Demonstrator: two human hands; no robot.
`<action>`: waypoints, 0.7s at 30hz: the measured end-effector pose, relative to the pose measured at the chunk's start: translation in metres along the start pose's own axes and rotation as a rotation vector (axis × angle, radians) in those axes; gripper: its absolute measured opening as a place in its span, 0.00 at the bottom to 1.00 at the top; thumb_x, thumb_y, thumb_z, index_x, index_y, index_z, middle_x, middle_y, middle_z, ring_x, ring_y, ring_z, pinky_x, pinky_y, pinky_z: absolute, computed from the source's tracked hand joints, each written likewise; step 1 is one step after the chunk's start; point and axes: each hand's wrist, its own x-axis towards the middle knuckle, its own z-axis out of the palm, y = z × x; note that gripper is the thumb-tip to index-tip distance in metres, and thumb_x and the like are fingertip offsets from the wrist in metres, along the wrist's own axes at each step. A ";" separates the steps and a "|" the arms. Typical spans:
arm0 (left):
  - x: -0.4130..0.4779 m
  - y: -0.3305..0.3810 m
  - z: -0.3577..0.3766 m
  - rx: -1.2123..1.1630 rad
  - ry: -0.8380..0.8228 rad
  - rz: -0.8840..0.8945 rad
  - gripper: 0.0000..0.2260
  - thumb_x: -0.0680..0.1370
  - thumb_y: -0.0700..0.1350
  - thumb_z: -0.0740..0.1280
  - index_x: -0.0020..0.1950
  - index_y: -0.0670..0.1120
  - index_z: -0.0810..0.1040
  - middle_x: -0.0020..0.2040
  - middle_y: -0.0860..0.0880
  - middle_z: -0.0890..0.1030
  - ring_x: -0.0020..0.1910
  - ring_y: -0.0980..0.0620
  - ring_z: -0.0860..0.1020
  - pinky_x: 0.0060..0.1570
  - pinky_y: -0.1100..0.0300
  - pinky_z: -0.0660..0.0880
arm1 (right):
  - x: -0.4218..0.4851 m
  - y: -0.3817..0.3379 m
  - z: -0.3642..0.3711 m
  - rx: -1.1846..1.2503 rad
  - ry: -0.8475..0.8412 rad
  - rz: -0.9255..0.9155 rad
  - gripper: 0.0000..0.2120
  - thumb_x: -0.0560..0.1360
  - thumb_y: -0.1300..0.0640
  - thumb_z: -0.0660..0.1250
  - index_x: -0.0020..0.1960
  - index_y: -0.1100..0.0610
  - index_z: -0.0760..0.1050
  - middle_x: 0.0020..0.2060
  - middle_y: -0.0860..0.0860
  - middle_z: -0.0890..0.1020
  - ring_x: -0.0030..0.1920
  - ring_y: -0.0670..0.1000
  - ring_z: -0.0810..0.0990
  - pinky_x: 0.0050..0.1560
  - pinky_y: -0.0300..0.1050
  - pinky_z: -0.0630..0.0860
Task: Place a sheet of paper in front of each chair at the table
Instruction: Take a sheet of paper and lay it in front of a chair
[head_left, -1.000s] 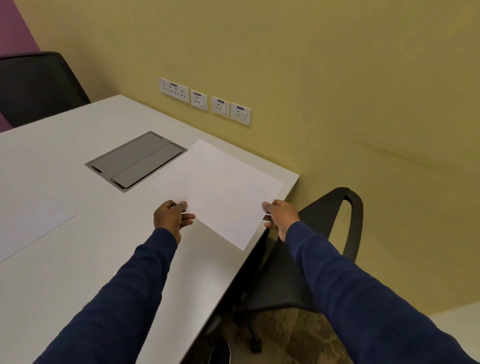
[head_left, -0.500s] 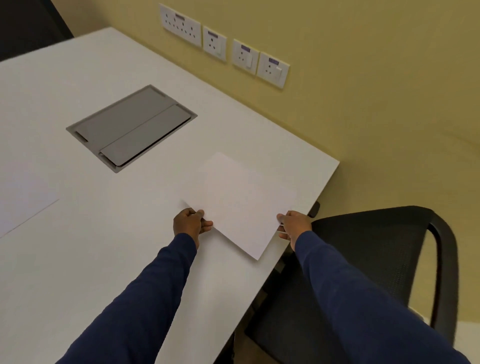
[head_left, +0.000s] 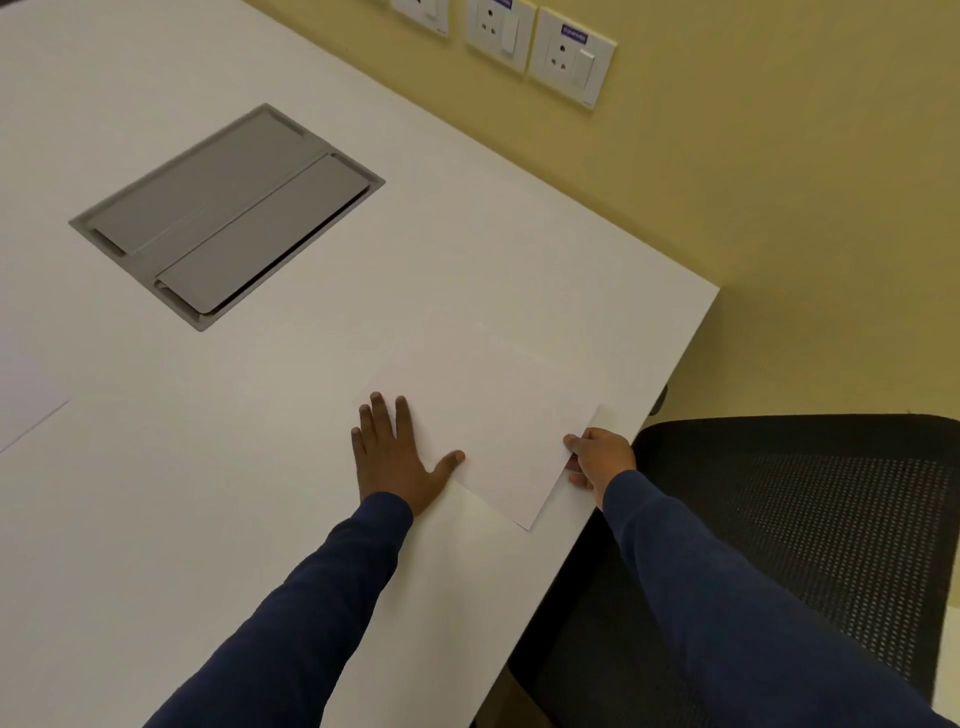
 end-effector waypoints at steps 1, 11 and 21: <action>0.001 -0.001 0.005 0.024 -0.029 0.007 0.52 0.70 0.78 0.53 0.81 0.47 0.38 0.80 0.41 0.36 0.79 0.40 0.38 0.77 0.43 0.43 | -0.001 0.000 0.000 0.013 0.005 -0.003 0.08 0.78 0.59 0.69 0.41 0.56 0.76 0.46 0.57 0.82 0.41 0.53 0.82 0.36 0.45 0.81; 0.007 -0.007 0.020 0.043 0.020 0.016 0.51 0.68 0.80 0.44 0.79 0.50 0.30 0.77 0.45 0.25 0.77 0.44 0.29 0.77 0.42 0.39 | -0.010 0.019 0.003 -1.194 0.013 -0.800 0.42 0.78 0.32 0.55 0.81 0.49 0.39 0.81 0.53 0.41 0.81 0.58 0.44 0.78 0.59 0.51; 0.013 -0.013 0.017 0.064 0.010 0.018 0.50 0.68 0.81 0.41 0.78 0.51 0.28 0.76 0.47 0.24 0.77 0.46 0.27 0.77 0.43 0.37 | -0.002 0.030 0.014 -1.299 -0.054 -0.756 0.43 0.77 0.29 0.51 0.80 0.46 0.33 0.79 0.52 0.32 0.80 0.58 0.36 0.78 0.63 0.45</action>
